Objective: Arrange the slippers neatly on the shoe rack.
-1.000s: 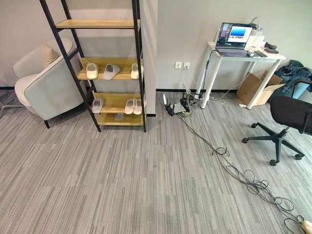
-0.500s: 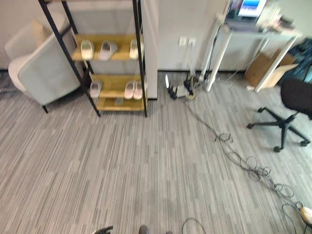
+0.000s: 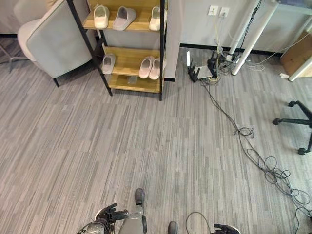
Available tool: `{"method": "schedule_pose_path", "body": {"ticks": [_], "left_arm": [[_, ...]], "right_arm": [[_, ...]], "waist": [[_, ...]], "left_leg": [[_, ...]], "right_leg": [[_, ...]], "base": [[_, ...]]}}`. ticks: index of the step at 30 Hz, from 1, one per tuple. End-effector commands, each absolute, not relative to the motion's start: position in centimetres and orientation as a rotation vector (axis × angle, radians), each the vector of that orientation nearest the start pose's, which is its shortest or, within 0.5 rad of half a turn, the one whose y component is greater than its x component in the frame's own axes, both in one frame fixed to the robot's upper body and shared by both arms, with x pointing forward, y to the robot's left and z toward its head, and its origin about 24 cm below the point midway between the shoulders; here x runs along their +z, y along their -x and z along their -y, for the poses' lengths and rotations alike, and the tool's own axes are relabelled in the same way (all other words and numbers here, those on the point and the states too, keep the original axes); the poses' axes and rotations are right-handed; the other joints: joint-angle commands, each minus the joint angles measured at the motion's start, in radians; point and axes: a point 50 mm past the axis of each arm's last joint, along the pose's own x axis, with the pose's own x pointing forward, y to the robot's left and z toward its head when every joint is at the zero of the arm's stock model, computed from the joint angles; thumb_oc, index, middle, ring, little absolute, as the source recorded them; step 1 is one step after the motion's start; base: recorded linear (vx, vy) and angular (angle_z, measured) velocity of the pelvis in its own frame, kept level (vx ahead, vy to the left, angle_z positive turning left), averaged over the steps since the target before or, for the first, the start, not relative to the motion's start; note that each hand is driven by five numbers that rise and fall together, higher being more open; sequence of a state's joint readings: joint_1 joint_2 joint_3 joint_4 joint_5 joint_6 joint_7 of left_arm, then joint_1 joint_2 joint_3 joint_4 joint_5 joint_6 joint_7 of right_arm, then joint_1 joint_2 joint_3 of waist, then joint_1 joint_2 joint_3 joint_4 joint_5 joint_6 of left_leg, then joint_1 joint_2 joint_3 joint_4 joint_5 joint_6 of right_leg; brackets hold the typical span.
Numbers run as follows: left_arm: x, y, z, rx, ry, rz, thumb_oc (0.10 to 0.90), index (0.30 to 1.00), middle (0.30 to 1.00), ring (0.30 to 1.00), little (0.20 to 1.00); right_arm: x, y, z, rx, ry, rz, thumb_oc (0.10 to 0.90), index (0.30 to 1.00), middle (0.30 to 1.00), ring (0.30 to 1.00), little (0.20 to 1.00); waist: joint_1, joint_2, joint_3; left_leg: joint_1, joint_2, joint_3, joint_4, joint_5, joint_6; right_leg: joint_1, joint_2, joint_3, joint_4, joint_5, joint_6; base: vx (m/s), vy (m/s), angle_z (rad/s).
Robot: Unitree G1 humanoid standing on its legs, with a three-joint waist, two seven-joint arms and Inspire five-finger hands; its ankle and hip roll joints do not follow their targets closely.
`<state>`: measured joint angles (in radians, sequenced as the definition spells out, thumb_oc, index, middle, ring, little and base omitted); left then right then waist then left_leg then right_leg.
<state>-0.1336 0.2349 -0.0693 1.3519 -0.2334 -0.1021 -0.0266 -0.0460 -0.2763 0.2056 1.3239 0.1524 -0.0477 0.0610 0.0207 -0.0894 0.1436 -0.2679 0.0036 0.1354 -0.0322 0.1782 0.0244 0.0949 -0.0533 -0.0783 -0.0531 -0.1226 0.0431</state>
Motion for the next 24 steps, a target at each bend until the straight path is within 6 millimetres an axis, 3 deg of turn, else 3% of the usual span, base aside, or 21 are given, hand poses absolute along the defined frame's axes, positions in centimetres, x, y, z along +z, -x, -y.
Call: {"method": "schedule_pose_path", "body": {"ticks": [1,4,6,7,8,10,11,12,13,15,19,21,22,24], "left_arm": [[-15.8,-9.7,-24.5,0.177,-0.120,-1.189,0.800,0.900,0.900,0.900,0.900],[-14.8,-12.1,-25.4,0.205,-0.134,-1.090,0.800,0.900,0.900,0.900,0.900],[-14.3,-13.0,-26.0,0.224,-0.148,-1.053,0.800,0.900,0.900,0.900,0.900],[-14.1,-13.5,-26.2,0.228,-0.157,-1.034,0.800,0.900,0.900,0.900,0.900],[-13.6,-14.5,-26.3,0.218,-0.178,-0.999,0.800,0.900,0.900,0.900,0.900],[-13.5,-14.9,-26.1,0.201,-0.194,-0.988,0.800,0.900,0.900,0.900,0.900],[-13.6,-15.1,-25.5,0.166,-0.212,-0.987,0.800,0.900,0.900,0.900,0.900],[-13.6,-15.1,-25.5,0.166,-0.212,-0.987,0.800,0.900,0.900,0.900,0.900],[-13.9,-14.9,-25.0,0.141,-0.216,-0.999,0.800,0.900,0.900,0.900,0.900],[-14.1,-14.7,-24.7,0.130,-0.212,-1.007,0.800,0.900,0.900,0.900,0.900],[-15.0,-12.9,-23.8,0.105,-0.199,-1.082,0.800,0.900,0.900,0.900,0.900],[-15.7,-11.0,-23.7,0.096,-0.201,-1.148,0.800,0.900,0.900,0.900,0.900],[-15.7,-11.0,-23.7,0.096,-0.201,-1.148,0.800,0.900,0.900,0.900,0.900],[-16.1,-9.5,-23.6,0.115,-0.169,-1.185,0.800,0.900,0.900,0.900,0.900]], "right_arm": [[-15.9,-7.9,25.0,-0.037,0.234,-1.241,0.800,0.900,0.900,0.900,0.900],[-15.8,-8.3,24.9,-0.032,0.231,-1.217,0.800,0.900,0.900,0.900,0.900],[-15.9,-8.2,24.7,-0.029,0.224,-1.215,0.800,0.900,0.900,0.900,0.900],[-15.9,-8.0,24.5,-0.024,0.224,-1.218,0.800,0.900,0.900,0.900,0.900],[-16.1,-7.4,24.3,-0.014,0.221,-1.229,0.800,0.900,0.900,0.900,0.900],[-16.1,-7.2,24.3,-0.013,0.224,-1.234,0.800,0.900,0.900,0.900,0.900],[-16.2,-6.6,24.4,-0.022,0.218,-1.254,0.800,0.900,0.900,0.900,0.900],[-16.2,-6.5,24.4,-0.022,0.219,-1.254,0.800,0.900,0.900,0.900,0.900],[-16.4,-5.5,24.5,-0.030,0.216,-1.289,0.800,0.900,0.900,0.900,0.900],[-16.4,-5.1,24.6,-0.030,0.214,-1.302,0.800,0.900,0.900,0.900,0.900],[-16.6,-4.3,24.5,-0.020,0.214,-1.341,0.800,0.900,0.900,0.900,0.900],[-16.6,-3.6,24.7,-0.027,0.205,-1.359,0.800,0.900,0.900,0.900,0.900],[-16.6,-3.6,24.7,-0.027,0.206,-1.359,0.800,0.900,0.900,0.900,0.900],[-16.5,-3.2,25.2,-0.065,0.175,-1.363,0.800,0.900,0.900,0.900,0.900]], "waist": [[0.014,-0.016,-0.031],[-0.005,-0.005,-0.024],[-0.025,0.013,-0.013],[-0.036,0.027,-0.009],[-0.066,0.042,0.008],[-0.085,0.044,0.021],[-0.112,0.048,0.024],[-0.113,0.048,0.029],[-0.137,0.035,0.024],[-0.145,0.035,0.025],[-0.167,0.039,0.000],[-0.181,0.048,-0.024],[-0.181,0.049,-0.023],[-0.177,0.070,-0.048]], "left_leg": [[-0.062,0.005,0.035,0.205,-0.181,-0.036],[0.011,-0.004,0.048,0.195,-0.221,-0.007],[0.079,-0.008,0.037,0.171,-0.239,0.005],[0.105,-0.005,0.027,0.156,-0.244,0.008],[0.153,-0.008,0.007,0.139,-0.262,0.009],[0.178,-0.015,-0.006,0.141,-0.276,0.007],[0.228,-0.030,-0.023,0.138,-0.308,0.002],[0.234,-0.030,-0.025,0.139,-0.311,0.002],[0.279,-0.060,-0.046,0.149,-0.340,-0.007],[0.308,-0.066,-0.059,0.154,-0.360,-0.011],[0.407,-0.071,-0.103,0.137,-0.382,-0.031],[0.466,-0.055,-0.132,0.143,-0.370,-0.054],[0.468,-0.054,-0.132,0.142,-0.370,-0.055],[0.459,-0.015,-0.136,0.216,-0.290,-0.104]], "right_leg": [[-0.050,-0.124,0.016,0.220,0.091,0.122],[-0.121,-0.157,0.009,0.365,0.233,0.130],[-0.175,-0.144,0.015,0.441,0.257,0.112],[-0.213,-0.125,0.017,0.464,0.248,0.104],[-0.282,-0.089,0.024,0.463,0.196,0.094],[-0.301,-0.071,0.030,0.449,0.163,0.091],[-0.340,-0.029,0.057,0.389,0.119,0.092],[-0.334,-0.029,0.056,0.391,0.115,0.092],[-0.356,-0.007,0.091,0.261,0.132,0.101],[-0.350,0.003,0.087,0.193,0.150,0.105],[-0.380,0.021,0.027,0.070,0.213,0.113],[-0.363,0.038,0.056,0.100,0.221,0.089],[-0.361,0.039,0.056,0.100,0.220,0.089],[-0.310,0.060,0.065,0.118,0.197,0.049]], "base": [[0.22,0.225,-0.03],[0.26,0.216,-0.20],[0.31,0.182,-0.01],[0.41,0.143,0.16],[0.43,0.106,0.20],[0.34,0.043,0.40],[0.26,0.020,0.46],[0.53,0.004,0.49],[0.29,-0.018,0.36],[0.36,-0.047,0.38],[0.43,-0.124,0.43],[0.46,-0.208,0.57],[0.35,-0.191,0.56],[0.30,-0.186,0.31]]}}
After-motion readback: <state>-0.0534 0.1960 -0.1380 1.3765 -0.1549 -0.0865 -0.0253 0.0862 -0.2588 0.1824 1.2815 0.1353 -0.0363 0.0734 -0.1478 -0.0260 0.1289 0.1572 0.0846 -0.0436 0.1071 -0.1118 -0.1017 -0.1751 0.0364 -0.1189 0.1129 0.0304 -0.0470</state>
